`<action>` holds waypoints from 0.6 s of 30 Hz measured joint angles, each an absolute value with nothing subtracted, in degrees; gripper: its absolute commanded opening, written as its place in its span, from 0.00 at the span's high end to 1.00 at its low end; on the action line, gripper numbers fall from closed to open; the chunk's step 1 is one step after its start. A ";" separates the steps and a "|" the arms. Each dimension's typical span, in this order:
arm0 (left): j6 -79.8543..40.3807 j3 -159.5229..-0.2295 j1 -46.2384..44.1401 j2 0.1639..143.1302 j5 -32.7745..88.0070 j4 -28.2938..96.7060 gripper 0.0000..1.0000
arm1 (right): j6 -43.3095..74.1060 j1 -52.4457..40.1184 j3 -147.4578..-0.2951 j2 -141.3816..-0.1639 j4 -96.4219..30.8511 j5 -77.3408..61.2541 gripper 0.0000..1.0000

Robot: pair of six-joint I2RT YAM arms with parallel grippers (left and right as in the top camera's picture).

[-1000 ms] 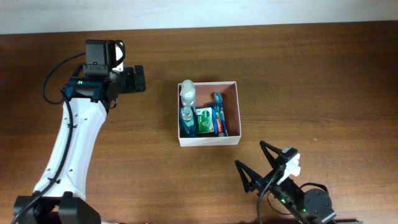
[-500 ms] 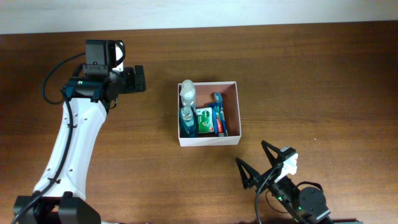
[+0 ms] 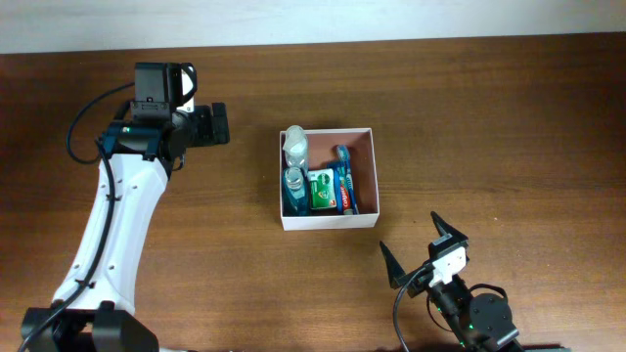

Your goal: Pack container

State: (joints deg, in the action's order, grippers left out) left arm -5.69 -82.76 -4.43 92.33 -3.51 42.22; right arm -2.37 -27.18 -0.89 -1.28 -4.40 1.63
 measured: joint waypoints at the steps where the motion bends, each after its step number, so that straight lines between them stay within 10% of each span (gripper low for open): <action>1: -5.69 -82.76 -4.43 92.33 -3.51 42.22 0.01 | -3.27 -27.18 -0.89 -1.28 -4.38 1.87 0.02; 18: -5.69 -82.76 -4.43 92.33 -3.51 42.22 0.00 | -6.61 -27.18 -0.86 -1.28 -3.36 12.27 0.02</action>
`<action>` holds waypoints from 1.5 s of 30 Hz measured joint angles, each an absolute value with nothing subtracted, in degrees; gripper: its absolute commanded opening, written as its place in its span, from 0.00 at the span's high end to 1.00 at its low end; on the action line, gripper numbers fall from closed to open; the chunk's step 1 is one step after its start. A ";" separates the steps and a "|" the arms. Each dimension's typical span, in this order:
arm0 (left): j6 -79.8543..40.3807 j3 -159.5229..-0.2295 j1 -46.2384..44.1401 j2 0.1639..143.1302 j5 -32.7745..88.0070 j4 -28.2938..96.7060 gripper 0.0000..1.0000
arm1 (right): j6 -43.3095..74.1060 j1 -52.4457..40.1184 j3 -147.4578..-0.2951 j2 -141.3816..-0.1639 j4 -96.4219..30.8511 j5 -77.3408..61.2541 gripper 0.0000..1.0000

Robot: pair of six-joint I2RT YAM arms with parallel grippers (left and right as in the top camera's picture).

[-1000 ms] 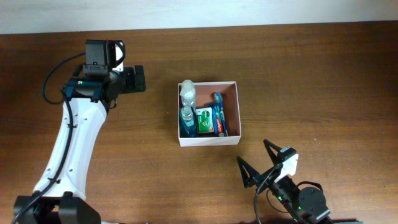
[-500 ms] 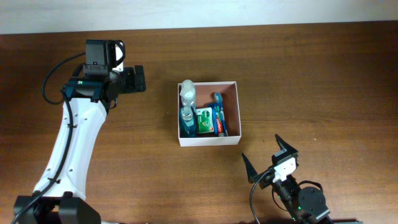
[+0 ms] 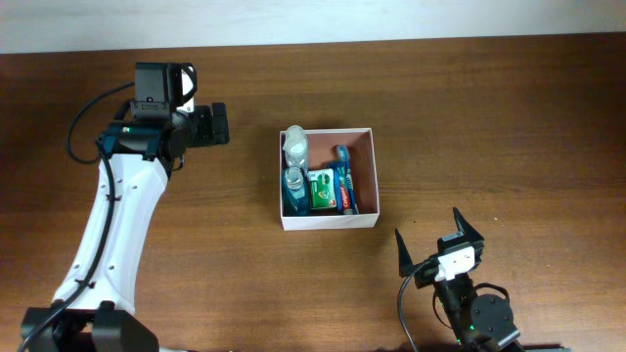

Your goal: Pack container

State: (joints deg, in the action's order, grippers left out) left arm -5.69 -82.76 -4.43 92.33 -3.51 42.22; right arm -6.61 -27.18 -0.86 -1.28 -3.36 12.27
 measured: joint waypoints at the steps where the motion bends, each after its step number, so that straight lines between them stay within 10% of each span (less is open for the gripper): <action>1: -5.69 -82.76 -4.43 92.33 -3.51 42.22 0.01 | -6.42 -27.18 -0.86 -1.28 -3.36 12.25 0.02; 30: -5.69 -82.02 -4.58 90.61 -3.51 42.57 0.00 | 4.54 -27.18 -0.86 -1.28 -3.36 12.25 0.02; 45: -5.69 -53.84 -9.21 43.88 -3.49 42.33 0.01 | 4.51 -27.18 -0.84 -1.34 -3.31 12.45 0.02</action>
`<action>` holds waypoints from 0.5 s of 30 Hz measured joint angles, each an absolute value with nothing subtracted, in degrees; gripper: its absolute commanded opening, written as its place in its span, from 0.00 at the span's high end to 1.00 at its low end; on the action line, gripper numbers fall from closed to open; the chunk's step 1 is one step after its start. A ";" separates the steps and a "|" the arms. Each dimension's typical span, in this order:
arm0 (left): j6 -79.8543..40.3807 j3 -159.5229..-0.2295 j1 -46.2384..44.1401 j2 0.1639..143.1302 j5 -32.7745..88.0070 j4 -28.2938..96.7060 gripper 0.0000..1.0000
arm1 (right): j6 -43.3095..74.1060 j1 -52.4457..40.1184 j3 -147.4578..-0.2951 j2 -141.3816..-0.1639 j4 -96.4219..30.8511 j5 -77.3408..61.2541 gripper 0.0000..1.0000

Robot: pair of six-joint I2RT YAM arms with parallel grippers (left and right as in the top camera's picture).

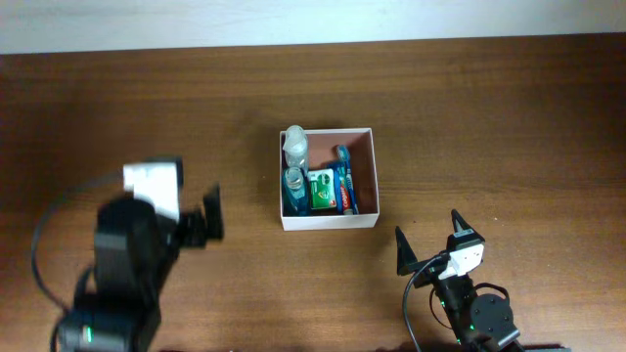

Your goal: Pack container

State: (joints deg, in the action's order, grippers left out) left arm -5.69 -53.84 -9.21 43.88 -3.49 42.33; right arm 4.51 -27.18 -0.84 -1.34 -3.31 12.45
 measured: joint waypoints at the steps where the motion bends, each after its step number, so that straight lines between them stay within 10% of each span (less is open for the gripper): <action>1: -5.72 -51.03 -9.21 40.84 -3.49 42.83 0.01 | 4.51 -27.18 -0.84 -1.34 -3.29 12.45 0.02; 15: -5.69 -24.69 -9.21 14.17 -3.68 46.02 0.01 | 4.56 -27.18 -0.84 -1.34 -3.31 12.47 0.02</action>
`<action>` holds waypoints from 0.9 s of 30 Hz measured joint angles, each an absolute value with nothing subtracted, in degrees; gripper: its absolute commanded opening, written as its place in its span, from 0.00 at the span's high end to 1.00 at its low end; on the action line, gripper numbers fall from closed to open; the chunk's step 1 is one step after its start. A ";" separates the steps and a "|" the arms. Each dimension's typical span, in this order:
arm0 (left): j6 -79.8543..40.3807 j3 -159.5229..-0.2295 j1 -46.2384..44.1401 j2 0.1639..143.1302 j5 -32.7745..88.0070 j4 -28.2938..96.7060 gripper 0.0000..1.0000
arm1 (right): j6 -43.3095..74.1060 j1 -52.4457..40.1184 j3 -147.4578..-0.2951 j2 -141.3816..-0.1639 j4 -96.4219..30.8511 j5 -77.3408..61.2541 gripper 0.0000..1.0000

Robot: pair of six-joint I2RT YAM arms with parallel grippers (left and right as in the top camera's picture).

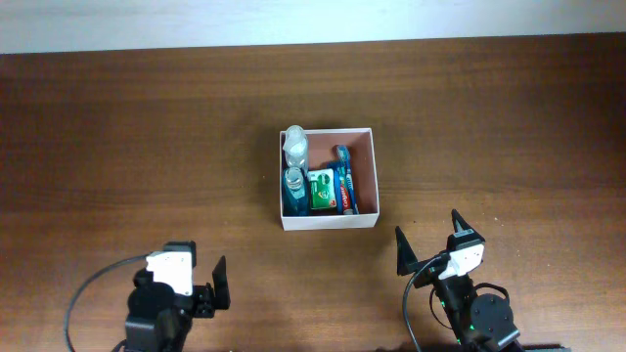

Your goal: Pack container

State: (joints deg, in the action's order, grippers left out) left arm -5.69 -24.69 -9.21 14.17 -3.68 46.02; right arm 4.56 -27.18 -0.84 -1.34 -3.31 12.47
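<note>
The white open box (364,133) stands at the middle of the table. Inside it lie a clear bottle (295,145), a blue bottle (292,186), a green pack (322,191), a red and blue tube (345,194) and a blue toothbrush (342,156). My left gripper (217,284) is low at the front left, far from the box; its fingers show edge-on, so their gap is hidden. My right gripper (429,239) is at the front right, below the box's right corner, open and holding nothing.
The brown wooden table (489,117) runs to a pale wall strip at the back. A cable loops beside the left arm's base at the front edge. Nothing else lies on the table around the box.
The left arm has drawn further back, from the left of the box to the front edge. The right gripper and the box's contents are unchanged.
At first the left arm reached high at the far left, level with the box, and the right gripper was open at the front right. The right gripper then shifted slightly rightwards. Later the left arm was lower, and now rests at the front edge.
</note>
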 measured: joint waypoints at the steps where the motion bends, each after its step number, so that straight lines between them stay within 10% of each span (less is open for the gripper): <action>1: -5.69 -23.11 -9.21 13.28 -3.70 45.43 0.01 | 4.54 -27.18 -0.84 -1.34 -3.31 12.47 0.02; 12: -5.91 -7.81 -8.64 4.67 -4.51 10.35 0.00 | 4.51 -27.18 -0.84 -1.34 -3.31 12.47 0.02; 27: -5.91 -1.80 -2.79 1.28 0.71 6.20 0.01 | 4.58 -27.18 -0.84 -1.34 -3.31 12.47 0.02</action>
